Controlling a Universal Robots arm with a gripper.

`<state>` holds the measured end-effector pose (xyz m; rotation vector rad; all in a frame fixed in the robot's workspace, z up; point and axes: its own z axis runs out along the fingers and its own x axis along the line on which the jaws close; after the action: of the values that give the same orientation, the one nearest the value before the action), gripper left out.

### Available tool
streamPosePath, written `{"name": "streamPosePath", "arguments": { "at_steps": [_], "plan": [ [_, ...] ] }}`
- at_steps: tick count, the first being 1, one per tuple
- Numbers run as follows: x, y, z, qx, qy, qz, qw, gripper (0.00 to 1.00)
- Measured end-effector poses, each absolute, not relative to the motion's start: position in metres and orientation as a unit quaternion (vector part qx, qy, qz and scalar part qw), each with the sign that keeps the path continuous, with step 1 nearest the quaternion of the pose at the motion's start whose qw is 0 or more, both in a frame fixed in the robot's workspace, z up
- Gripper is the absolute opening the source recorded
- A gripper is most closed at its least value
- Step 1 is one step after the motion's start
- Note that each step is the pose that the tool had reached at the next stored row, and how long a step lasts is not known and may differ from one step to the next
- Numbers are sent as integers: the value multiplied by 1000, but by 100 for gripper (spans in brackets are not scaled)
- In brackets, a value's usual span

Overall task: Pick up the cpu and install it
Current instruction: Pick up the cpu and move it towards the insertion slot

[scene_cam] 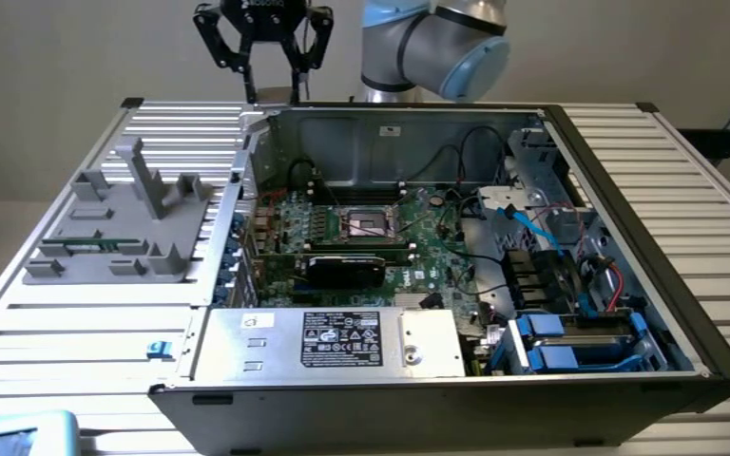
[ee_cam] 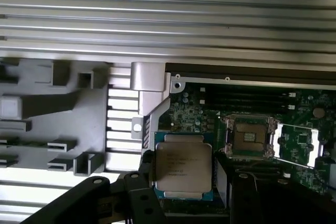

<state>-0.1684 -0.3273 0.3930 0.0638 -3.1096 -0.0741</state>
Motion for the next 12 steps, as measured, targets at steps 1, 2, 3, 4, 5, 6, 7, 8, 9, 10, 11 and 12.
{"name": "streamPosePath", "arguments": {
  "at_steps": [1,2,3,4,5,6,7,8,9,10,11,12],
  "plan": [
    [-164,-327,393,20,-999,-24,15,55],
    [-159,-327,393,21,-999,-24,15,55],
    [-155,-327,393,21,-999,-24,14,55],
    [-150,-327,393,20,-999,-24,14,55],
    [-146,-327,393,21,-999,-24,14,55],
    [-141,-327,393,21,-999,-23,13,55],
    [-136,-327,393,21,-999,-23,13,55],
    [-132,-327,393,21,-999,-23,13,55],
    [-127,-327,393,21,-999,-23,13,55],
    [-123,-327,393,21,-999,-23,13,55],
    [-118,-327,393,21,-999,-23,13,55],
    [-114,-327,393,21,-999,-23,12,55]
  ]
}}
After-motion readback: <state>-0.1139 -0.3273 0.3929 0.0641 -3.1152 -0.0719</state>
